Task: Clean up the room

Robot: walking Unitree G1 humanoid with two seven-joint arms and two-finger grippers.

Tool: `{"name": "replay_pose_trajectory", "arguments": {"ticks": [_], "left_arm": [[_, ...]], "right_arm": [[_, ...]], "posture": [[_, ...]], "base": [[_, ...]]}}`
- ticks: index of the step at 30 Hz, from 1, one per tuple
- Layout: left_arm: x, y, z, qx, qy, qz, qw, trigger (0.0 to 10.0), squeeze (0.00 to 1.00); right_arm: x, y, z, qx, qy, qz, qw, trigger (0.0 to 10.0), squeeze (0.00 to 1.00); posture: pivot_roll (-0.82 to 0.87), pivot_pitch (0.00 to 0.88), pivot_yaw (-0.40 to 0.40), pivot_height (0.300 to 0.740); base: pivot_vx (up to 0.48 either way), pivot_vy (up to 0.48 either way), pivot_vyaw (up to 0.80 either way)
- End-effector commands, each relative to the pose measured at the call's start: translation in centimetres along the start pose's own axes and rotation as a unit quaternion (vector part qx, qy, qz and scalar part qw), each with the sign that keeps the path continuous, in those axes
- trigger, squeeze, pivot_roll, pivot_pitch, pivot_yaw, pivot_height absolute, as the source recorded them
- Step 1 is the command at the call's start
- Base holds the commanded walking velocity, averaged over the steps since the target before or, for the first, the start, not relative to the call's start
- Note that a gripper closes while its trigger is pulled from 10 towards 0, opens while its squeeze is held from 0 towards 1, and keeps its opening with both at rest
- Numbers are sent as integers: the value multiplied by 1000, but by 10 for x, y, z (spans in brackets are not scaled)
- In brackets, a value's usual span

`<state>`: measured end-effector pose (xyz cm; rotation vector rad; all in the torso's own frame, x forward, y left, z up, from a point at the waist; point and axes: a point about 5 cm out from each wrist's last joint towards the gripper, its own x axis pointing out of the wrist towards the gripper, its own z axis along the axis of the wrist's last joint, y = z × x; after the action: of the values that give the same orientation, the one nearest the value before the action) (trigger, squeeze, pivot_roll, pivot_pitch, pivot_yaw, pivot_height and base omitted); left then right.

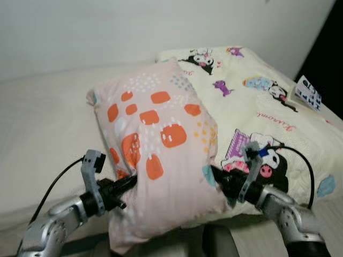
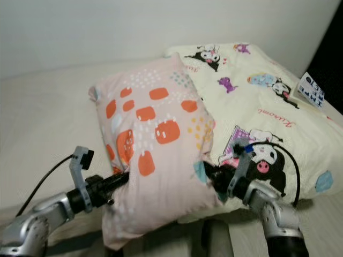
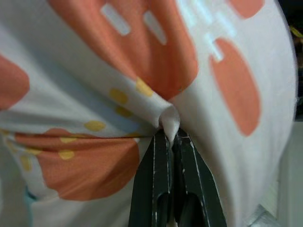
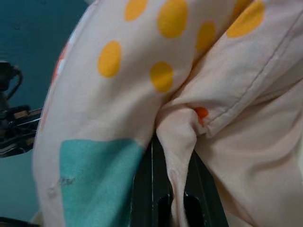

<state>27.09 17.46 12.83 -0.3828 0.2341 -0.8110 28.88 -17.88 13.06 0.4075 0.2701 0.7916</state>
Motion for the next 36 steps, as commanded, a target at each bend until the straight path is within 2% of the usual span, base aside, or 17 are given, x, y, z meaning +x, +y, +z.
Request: {"name": "replay_pose_trajectory", "arguments": {"ticks": [1, 7, 13, 14, 16, 17, 18, 19, 24, 25, 26, 30, 33, 36], "left_arm": [[7, -18, -2, -5, 14, -76, 997, 0, 0], [5, -29, 2, 6, 34, -119, 992, 0, 0], [6, -32, 0, 38, 48, -119, 991, 0, 0], [9, -33, -1, 49, 50, -112, 991, 10000, 0], [9, -33, -1, 49, 50, -112, 991, 10000, 0], [11, -34, -3, 51, 52, -109, 991, 10000, 310], [11, -34, -3, 51, 52, -109, 991, 10000, 310], [13, -36, -4, 43, 45, -105, 993, 10000, 1000], [15, -37, -1, 35, 29, -95, 994, 10000, 1000], [16, -37, 2, 35, 22, -89, 995, 10000, 306], [16, -36, 5, 38, 16, -83, 996, 10000, 0], [13, -28, 14, 40, -5, -59, 997, 10000, 0], [7, -22, 22, 58, -10, -46, 997, 10000, 0], [4, -22, 24, 60, -9, -49, 997, 10000, 0]], "right_arm": [[12, 25, -11, 14, 24, 62, 998, 0, 0], [2, 44, -13, 13, 37, 81, 996, 0, 0], [-4, 52, -12, 1, 45, 74, 996, 0, 0], [-5, 45, -13, -14, 46, 51, 998, 10000, 1000], [-5, 45, -13, -14, 46, 51, 998, 10000, 1000], [-6, 39, -12, -26, 46, 29, 998, 10000, 1000], [-6, 39, -12, -26, 46, 29, 998, 10000, 1000], [-8, 31, -8, -35, 41, 10, 998, 10000, 1000], [-12, 23, 4, -50, 29, -20, 998, 10000, 1000], [-16, 21, 12, -63, 26, -22, 997, 10000, 0], [-19, 21, 18, -71, 24, -17, 997, 10000, 0], [-30, 20, 31, -85, 27, 10, 996, 10000, 0], [-49, 19, 37, -124, 57, 32, 990, 10000, 0], [-57, 17, 39, -145, 77, 34, 986, 10000, 0]], "posture": [[-11, 175, 4, 539], [-16, 175, 9, 539], [-17, 175, 11, 539], [-15, 174, 11, 539], [-15, 174, 11, 539], [-11, 172, 11, 539], [-11, 172, 11, 539], [-11, 173, 11, 539], [-9, 171, 11, 539], [-5, 171, 11, 539], [-6, 171, 11, 539], [-5, 167, 12, 539], [0, 164, 11, 539], [1, 163, 12, 539]], "base": [[0, 0, 0], [0, 0, 0], [0, 0, 0], [0, 0, 0], [0, 0, 0], [0, 0, 0], [0, 0, 0], [0, 0, 0], [0, 0, 0], [0, 0, 0], [0, 0, 0], [0, 0, 0], [0, 0, 0], [0, 0, 0]]}}
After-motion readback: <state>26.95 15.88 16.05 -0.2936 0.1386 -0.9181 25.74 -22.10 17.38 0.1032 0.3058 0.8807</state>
